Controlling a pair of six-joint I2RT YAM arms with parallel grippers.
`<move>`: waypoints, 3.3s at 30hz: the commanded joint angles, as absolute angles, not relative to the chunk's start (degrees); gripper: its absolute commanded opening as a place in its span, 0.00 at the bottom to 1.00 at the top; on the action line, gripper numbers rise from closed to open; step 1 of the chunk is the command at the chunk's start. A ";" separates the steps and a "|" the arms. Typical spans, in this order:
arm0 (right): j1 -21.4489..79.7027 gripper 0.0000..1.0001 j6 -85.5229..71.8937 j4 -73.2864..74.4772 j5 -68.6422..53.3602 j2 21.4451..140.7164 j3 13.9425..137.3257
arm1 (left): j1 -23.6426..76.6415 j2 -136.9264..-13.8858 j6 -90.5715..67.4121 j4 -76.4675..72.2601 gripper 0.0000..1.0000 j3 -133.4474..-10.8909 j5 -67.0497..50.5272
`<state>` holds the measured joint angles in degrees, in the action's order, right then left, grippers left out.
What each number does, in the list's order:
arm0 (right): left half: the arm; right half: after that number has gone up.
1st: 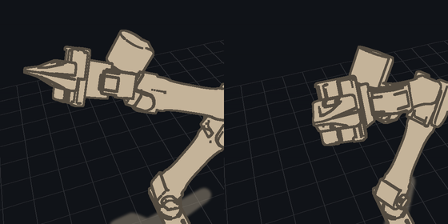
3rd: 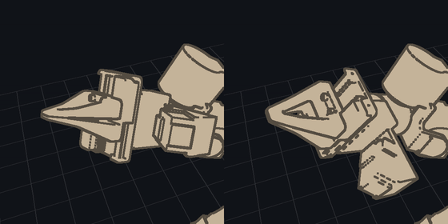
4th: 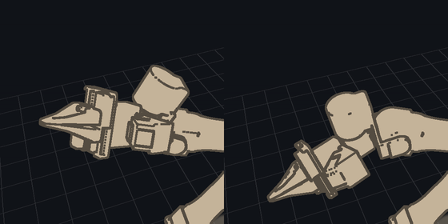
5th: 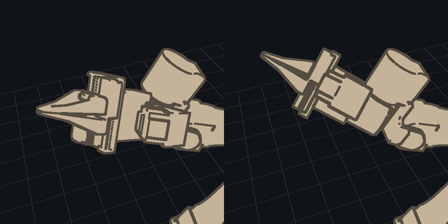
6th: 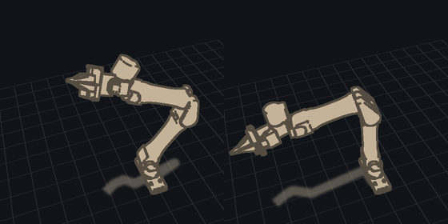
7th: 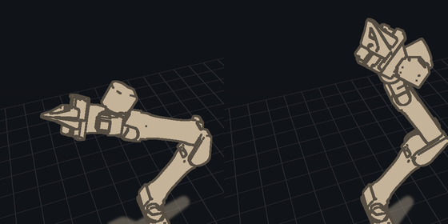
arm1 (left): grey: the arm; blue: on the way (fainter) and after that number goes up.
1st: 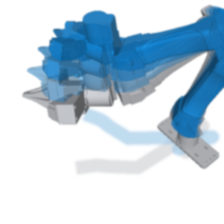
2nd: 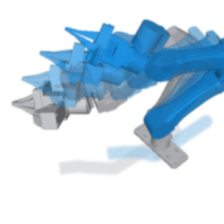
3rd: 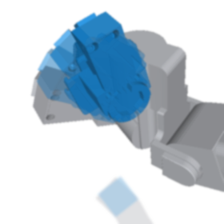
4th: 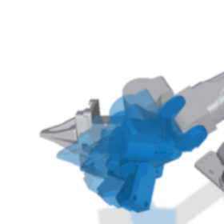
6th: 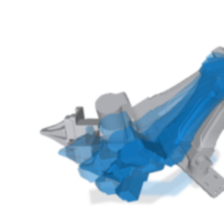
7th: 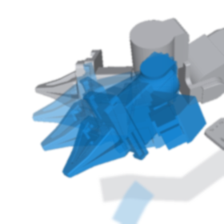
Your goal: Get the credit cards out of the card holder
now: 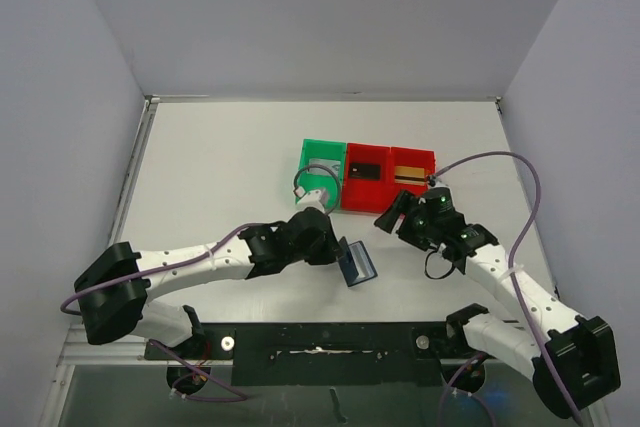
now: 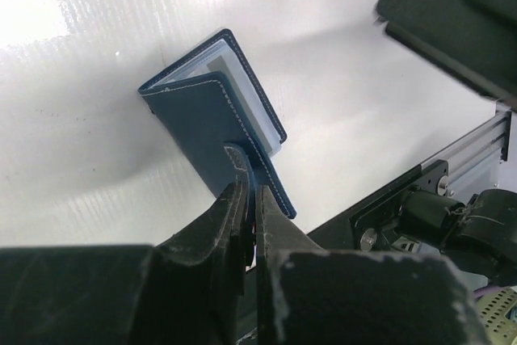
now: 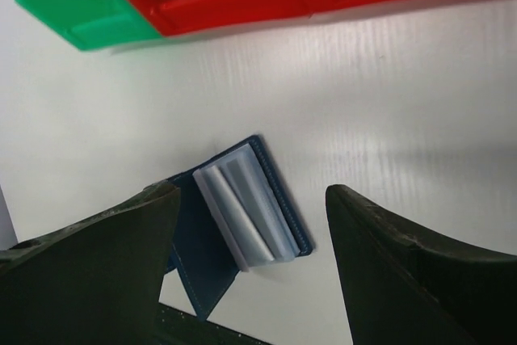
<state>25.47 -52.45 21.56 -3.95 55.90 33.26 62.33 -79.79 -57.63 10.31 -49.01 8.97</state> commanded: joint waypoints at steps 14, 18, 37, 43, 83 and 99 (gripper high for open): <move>25.51 0.74 -37.94 21.23 -3.12 82.65 60.23 | 61.94 -64.82 -67.00 15.93 0.00 -34.30 15.18; 28.85 0.72 -37.11 24.98 0.57 93.14 70.63 | 61.89 -63.09 -67.58 17.20 0.00 -33.55 15.85; 34.09 0.35 -34.72 31.66 6.33 107.54 83.73 | 62.14 -62.48 -68.13 16.10 0.00 -33.13 15.25; 36.31 0.29 -34.43 31.32 6.19 107.26 83.76 | 62.14 -62.99 -68.11 16.15 0.00 -33.15 15.12; 38.58 0.63 -45.61 16.12 -14.08 74.84 43.46 | 61.36 -66.39 -67.31 16.84 0.00 -32.57 14.82; 40.43 0.58 -45.80 13.80 -18.24 80.52 40.17 | 61.35 -67.53 -66.95 16.73 0.00 -33.18 14.44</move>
<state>39.57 -45.71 16.10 -16.40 78.08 40.69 61.71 -67.09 -67.79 18.24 -31.07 14.57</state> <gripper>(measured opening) 0.584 0.037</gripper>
